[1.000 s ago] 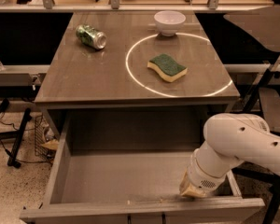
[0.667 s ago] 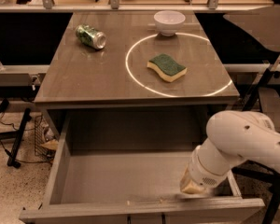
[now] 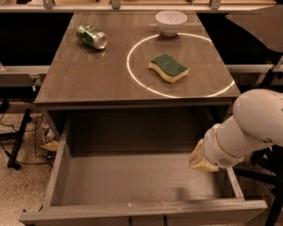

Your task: Open top drawer

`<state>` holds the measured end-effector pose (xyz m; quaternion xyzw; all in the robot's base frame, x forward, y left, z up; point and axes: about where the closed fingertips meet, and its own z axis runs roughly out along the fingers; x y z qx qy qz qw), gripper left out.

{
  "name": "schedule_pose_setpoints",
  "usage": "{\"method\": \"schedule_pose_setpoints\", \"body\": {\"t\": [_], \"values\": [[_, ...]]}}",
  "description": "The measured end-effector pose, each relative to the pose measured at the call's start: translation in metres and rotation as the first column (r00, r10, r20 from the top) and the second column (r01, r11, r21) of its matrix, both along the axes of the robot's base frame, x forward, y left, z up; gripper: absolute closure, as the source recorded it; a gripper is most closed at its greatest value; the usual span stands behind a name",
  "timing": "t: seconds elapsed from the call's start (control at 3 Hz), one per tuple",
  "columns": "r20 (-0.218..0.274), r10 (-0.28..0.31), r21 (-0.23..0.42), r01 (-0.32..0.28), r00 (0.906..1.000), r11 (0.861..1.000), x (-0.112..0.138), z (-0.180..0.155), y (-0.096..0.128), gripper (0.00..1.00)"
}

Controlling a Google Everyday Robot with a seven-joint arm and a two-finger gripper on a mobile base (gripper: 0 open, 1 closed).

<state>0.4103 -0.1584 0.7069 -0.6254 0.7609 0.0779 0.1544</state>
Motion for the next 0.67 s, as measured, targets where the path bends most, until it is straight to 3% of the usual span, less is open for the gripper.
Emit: {"method": "schedule_pose_setpoints", "body": {"t": [0.33,0.67], "values": [[0.127,-0.022,0.041,0.016,0.9917,0.999,0.0168,0.0591,-0.0207,1.00],[0.147,-0.003,0.041,-0.003,0.9891,0.999,0.0209,0.0654,-0.0184,1.00]]}}
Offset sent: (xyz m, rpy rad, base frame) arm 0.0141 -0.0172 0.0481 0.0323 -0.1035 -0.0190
